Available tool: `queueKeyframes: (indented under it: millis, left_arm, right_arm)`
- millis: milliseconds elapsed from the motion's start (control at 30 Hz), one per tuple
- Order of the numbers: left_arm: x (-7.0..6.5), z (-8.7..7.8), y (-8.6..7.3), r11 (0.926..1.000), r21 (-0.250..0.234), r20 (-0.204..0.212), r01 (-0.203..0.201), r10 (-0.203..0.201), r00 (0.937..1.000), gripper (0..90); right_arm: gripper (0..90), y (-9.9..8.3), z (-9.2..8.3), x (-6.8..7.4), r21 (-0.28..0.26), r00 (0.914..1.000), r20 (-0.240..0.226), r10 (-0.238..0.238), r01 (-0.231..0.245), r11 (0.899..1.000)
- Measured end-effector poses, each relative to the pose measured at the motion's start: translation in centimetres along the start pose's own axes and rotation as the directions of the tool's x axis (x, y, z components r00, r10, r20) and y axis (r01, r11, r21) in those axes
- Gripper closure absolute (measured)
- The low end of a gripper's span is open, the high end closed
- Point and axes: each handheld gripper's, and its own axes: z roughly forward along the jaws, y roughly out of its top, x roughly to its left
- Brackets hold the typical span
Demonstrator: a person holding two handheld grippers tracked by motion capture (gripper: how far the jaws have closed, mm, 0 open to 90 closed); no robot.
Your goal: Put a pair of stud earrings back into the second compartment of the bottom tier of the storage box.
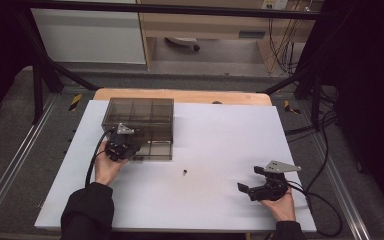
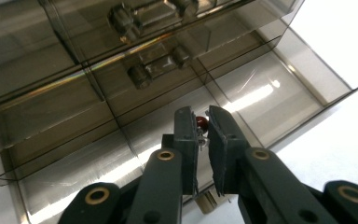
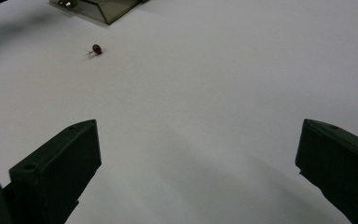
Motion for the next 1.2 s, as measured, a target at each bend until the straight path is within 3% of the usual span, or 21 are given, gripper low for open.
queueKeyframes:
  millis: [167, 367, 467, 567, 767, 1000, 1200]
  left_arm:
    - [0.0, 0.5, -0.1, 0.9998, 0.013, -0.004, -0.013, 0.013, 0.9999, 80.0]
    - [-0.1, -0.1, 0.0, 0.9999, -0.014, 0.011, -0.003, 0.003, 0.9999, 71.8]
    - [-0.2, -0.8, 0.0, 0.9996, -0.026, 0.019, -0.004, 0.004, 0.9998, 62.6]
    - [-0.6, -1.7, 0.0, 0.9973, -0.060, 0.025, -0.042, 0.043, 0.9987, 53.1]
    - [-1.4, -3.0, -0.8, 0.9966, -0.079, 0.054, -0.021, 0.025, 0.9982, 36.9]
    - [-2.4, -3.7, -1.8, 0.9948, -0.093, 0.079, -0.041, 0.049, 0.9957, 21.3]
    - [-4.0, -3.5, -2.4, 0.9936, -0.091, 0.107, -0.066, 0.076, 0.9914, 15.4]
  right_arm:
    - [0.7, 0.0, 0.0, 0.0, 0.000, 1.0000, 0.000, 0.000, 0.000, 1.000]
    - [0.7, 0.0, 0.0, 0.0, -0.005, 1.0000, 0.000, 0.000, 0.000, 1.000]
    - [0.7, 0.0, 0.0, 0.0, -0.003, 1.0000, -0.001, 0.001, -0.001, 1.000]
    - [0.7, 0.0, 0.0, 0.0, -0.004, 1.0000, 0.001, 0.001, -0.001, 1.000]
    - [0.7, 0.0, 0.0, 0.0, -0.004, 1.0000, 0.000, 0.002, -0.002, 1.000]
    - [0.7, 0.0, 0.0, 0.0, -0.002, 1.0000, 0.000, 0.004, -0.004, 1.000]
    - [0.7, 0.0, 0.0, 0.0, -0.002, 1.0000, 0.000, 0.003, -0.003, 1.000]
